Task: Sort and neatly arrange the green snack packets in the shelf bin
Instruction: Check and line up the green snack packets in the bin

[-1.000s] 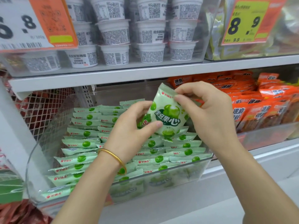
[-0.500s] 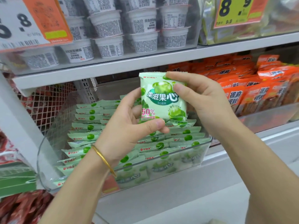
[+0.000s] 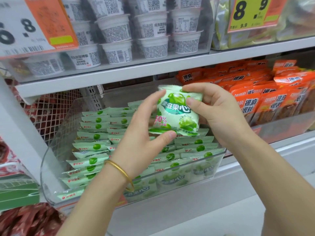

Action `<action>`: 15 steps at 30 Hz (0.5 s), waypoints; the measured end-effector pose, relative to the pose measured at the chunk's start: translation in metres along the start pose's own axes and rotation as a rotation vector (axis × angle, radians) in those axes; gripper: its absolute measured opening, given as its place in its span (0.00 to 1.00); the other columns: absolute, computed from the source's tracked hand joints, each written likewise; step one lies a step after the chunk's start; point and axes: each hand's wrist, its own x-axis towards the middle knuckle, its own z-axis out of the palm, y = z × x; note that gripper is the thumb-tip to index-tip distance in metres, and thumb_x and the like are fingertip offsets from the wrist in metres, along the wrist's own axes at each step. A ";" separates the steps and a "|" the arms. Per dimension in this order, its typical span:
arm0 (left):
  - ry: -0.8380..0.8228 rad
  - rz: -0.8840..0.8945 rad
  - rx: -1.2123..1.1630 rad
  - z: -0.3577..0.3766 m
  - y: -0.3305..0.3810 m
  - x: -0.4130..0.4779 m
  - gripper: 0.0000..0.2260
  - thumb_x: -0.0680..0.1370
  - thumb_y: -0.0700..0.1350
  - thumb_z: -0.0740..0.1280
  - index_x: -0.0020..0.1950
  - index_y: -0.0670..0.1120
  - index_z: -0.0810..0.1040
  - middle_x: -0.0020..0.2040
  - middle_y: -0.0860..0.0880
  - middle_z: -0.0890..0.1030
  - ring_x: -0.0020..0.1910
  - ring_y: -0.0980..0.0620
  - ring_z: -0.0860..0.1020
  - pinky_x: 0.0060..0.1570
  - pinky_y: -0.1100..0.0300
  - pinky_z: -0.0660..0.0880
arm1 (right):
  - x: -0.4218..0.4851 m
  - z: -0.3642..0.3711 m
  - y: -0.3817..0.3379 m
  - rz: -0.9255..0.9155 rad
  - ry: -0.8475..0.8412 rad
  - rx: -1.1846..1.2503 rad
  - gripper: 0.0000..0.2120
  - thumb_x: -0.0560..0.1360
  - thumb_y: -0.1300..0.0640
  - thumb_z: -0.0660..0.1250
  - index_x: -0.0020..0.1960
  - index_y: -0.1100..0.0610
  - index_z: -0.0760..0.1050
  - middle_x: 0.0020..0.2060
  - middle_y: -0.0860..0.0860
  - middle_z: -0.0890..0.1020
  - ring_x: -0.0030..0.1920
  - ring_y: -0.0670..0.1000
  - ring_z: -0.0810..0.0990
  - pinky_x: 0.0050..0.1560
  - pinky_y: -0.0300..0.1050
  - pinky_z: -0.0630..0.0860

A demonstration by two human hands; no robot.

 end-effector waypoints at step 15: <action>0.352 -0.077 -0.035 0.002 0.011 0.004 0.14 0.72 0.41 0.71 0.52 0.54 0.72 0.42 0.54 0.80 0.40 0.58 0.78 0.40 0.68 0.75 | -0.004 -0.001 -0.011 -0.093 0.025 -0.300 0.09 0.69 0.41 0.63 0.45 0.39 0.80 0.47 0.44 0.78 0.46 0.43 0.78 0.47 0.38 0.75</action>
